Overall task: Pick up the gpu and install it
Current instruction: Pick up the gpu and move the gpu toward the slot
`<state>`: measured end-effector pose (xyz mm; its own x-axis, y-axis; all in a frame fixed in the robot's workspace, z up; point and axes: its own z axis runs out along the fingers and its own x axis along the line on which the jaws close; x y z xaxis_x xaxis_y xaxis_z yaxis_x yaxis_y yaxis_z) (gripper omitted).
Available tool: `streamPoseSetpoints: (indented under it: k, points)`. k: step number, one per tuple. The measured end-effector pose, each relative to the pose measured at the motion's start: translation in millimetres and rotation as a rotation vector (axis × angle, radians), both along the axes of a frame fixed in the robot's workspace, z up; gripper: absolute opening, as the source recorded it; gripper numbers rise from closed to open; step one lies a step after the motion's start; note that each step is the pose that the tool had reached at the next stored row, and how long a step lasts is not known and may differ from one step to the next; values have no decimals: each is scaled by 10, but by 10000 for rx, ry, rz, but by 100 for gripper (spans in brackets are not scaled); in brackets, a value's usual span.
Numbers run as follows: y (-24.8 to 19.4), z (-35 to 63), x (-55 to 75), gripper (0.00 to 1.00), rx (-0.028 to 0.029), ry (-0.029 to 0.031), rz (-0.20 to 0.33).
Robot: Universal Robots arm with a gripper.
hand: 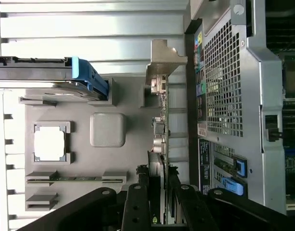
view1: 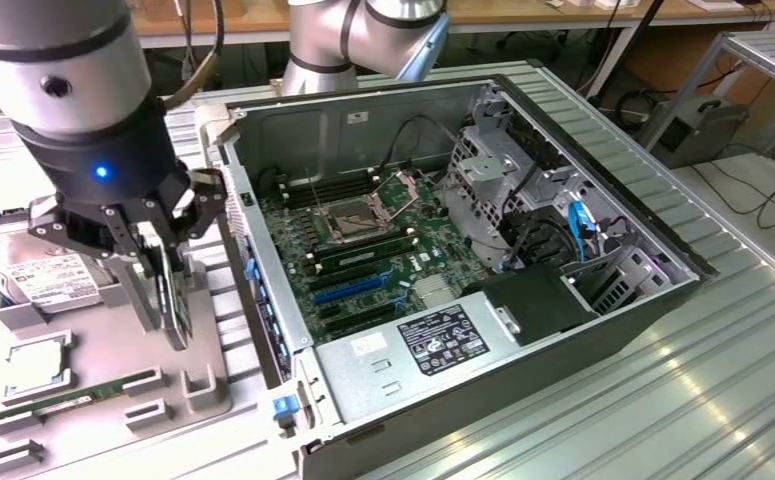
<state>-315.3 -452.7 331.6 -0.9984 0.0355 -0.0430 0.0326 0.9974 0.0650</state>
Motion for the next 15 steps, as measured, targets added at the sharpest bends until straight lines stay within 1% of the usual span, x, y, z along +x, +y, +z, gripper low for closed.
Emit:
streamPoseSetpoints:
  k: [4, 5, 10, 14, 15]
  points:
    - [-3, 199, 4, 26, 0, 11, 1]
    - [-4, 234, 6, 26, 0, 12, 2]
    - [-14, 493, 41, 26, 0, 37, 11]
    - [-36, 693, 124, 26, 5, 82, 24]
    - [-45, 769, 163, 26, 9, 104, 29]
